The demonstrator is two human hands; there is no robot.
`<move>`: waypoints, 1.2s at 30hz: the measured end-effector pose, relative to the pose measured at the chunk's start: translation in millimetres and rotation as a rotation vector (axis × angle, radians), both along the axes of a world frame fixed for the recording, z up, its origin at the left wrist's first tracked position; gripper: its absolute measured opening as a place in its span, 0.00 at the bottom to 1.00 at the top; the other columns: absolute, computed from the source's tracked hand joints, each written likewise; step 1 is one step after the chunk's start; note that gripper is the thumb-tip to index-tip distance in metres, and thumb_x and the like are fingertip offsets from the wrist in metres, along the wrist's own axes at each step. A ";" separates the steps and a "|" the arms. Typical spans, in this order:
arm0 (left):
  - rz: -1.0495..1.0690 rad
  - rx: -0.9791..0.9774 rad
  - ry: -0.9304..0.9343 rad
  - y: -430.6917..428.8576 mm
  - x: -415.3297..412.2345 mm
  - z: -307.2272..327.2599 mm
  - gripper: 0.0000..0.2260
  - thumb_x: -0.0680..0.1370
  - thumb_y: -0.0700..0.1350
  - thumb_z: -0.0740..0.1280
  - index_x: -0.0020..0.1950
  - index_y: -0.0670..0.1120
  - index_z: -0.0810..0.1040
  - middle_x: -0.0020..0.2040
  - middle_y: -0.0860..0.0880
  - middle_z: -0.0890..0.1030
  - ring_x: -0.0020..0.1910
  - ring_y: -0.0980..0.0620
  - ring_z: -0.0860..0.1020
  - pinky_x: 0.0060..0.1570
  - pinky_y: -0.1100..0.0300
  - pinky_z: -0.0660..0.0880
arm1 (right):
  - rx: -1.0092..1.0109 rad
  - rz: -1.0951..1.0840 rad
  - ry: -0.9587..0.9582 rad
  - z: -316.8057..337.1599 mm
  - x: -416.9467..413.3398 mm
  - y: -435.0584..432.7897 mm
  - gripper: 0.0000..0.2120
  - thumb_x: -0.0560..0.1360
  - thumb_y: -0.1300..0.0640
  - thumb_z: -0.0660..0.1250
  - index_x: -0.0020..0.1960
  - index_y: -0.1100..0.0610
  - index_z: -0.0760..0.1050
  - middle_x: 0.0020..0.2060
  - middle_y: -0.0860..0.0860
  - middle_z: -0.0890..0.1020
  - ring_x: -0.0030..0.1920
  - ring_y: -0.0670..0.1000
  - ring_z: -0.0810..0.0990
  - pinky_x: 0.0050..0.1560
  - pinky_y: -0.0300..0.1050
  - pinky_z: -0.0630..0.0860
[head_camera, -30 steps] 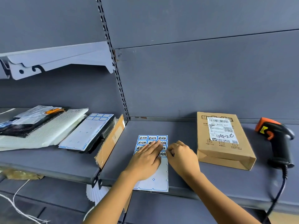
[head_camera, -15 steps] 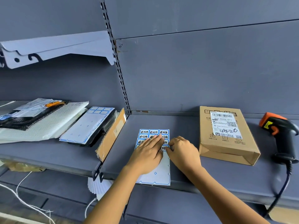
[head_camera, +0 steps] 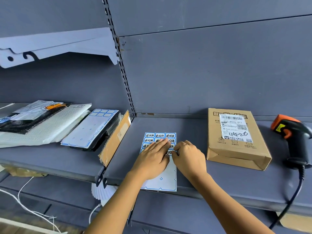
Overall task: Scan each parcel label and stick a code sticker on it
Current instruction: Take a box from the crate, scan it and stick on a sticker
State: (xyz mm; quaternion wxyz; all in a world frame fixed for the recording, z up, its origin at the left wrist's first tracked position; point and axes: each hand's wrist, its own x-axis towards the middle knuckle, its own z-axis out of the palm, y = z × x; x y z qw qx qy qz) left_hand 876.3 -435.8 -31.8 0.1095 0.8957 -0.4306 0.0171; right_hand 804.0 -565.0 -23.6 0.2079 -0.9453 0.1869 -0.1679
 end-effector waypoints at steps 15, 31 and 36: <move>0.028 -0.005 0.048 -1.1 -5.0 6.8 0.22 0.83 0.50 0.51 0.77 0.52 0.55 0.78 0.56 0.51 0.76 0.58 0.48 0.72 0.64 0.42 | -0.059 0.020 0.010 -1.8 0.3 -0.4 0.12 0.77 0.50 0.58 0.56 0.51 0.76 0.53 0.47 0.77 0.49 0.52 0.79 0.40 0.43 0.73; -0.003 -0.093 0.064 0.6 1.7 3.5 0.19 0.80 0.46 0.58 0.70 0.58 0.69 0.74 0.54 0.63 0.73 0.53 0.60 0.70 0.58 0.56 | -0.004 -0.010 -0.131 -10.2 0.3 -4.5 0.09 0.77 0.61 0.59 0.50 0.59 0.77 0.47 0.54 0.76 0.49 0.57 0.74 0.37 0.46 0.72; 0.044 -0.144 0.053 -7.3 6.1 -0.9 0.16 0.76 0.54 0.60 0.63 0.59 0.75 0.68 0.55 0.69 0.67 0.53 0.66 0.66 0.58 0.60 | 0.032 -0.039 -0.099 -12.5 -1.4 -8.3 0.07 0.75 0.58 0.61 0.48 0.57 0.78 0.47 0.53 0.77 0.53 0.57 0.71 0.45 0.47 0.73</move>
